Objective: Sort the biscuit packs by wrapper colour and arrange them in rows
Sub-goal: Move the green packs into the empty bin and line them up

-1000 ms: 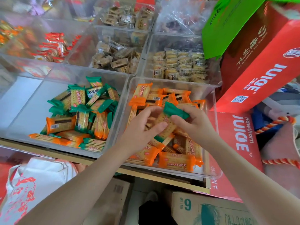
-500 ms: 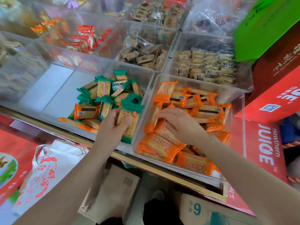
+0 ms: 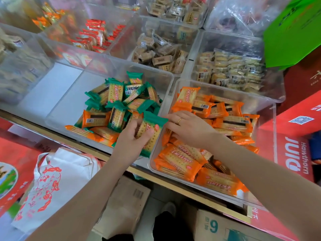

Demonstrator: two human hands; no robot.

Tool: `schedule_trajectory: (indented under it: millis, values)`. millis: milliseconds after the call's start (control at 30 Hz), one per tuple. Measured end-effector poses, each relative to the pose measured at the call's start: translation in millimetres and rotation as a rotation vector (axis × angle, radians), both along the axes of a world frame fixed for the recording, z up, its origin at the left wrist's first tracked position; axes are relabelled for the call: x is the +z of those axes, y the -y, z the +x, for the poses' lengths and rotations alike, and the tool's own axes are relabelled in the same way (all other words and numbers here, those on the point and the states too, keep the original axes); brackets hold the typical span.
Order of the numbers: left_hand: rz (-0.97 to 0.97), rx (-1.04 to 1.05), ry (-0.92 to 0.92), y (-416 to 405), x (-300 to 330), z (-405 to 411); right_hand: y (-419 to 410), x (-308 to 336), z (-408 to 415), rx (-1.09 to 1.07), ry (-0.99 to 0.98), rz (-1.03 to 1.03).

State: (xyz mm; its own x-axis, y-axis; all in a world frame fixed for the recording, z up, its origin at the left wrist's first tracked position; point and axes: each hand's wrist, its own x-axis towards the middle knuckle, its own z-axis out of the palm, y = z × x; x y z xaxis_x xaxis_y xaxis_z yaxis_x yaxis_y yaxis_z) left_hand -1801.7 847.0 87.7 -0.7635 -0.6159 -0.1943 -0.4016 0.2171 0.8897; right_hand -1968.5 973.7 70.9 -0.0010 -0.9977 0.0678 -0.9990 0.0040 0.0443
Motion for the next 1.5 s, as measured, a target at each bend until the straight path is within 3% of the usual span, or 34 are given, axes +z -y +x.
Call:
schedule_trajectory:
  millis: [300, 467, 667, 767, 900, 967, 1100, 1267, 1500]
  values:
    - [-0.047, -0.033, -0.004, 4.5, -6.6, -8.8, -47.1, 14.1, -28.4, 0.052, -0.072, 0.199]
    - [-0.118, -0.058, 0.017, 9.7, -11.7, -13.4, -62.1, 33.2, -33.8, -0.099, -0.012, 0.303]
    - [-0.182, -0.034, 0.029, 15.7, -9.9, -13.0, 1.5, 20.9, -15.8, -0.358, 0.231, 0.329]
    - [-0.302, -0.002, 0.042, 29.2, -5.5, -11.6, 29.8, 7.2, -19.0, -0.443, 0.142, 0.423]
    - [-0.503, -0.033, 0.164, 59.8, -12.7, -12.0, 30.7, 10.6, -21.1, -0.349, -0.056, 0.469]
    - [-0.537, -0.115, 0.263, 73.3, -25.1, -15.2, 20.4, 9.8, -19.9, -0.338, -0.006, 0.483]
    - [-0.606, -0.24, 0.428, 72.9, -32.4, -24.1, 0.3, 5.9, -25.7, -0.523, 0.304, 0.455]
    - [-0.689, -0.216, 0.076, 43.4, -12.7, -35.8, 7.5, -2.8, -25.4, -0.665, 0.34, 0.503]
    - [-0.624, -0.459, 0.002, 20.2, -13.2, -48.3, 7.9, 6.2, -24.9, -0.692, 0.39, 0.486]
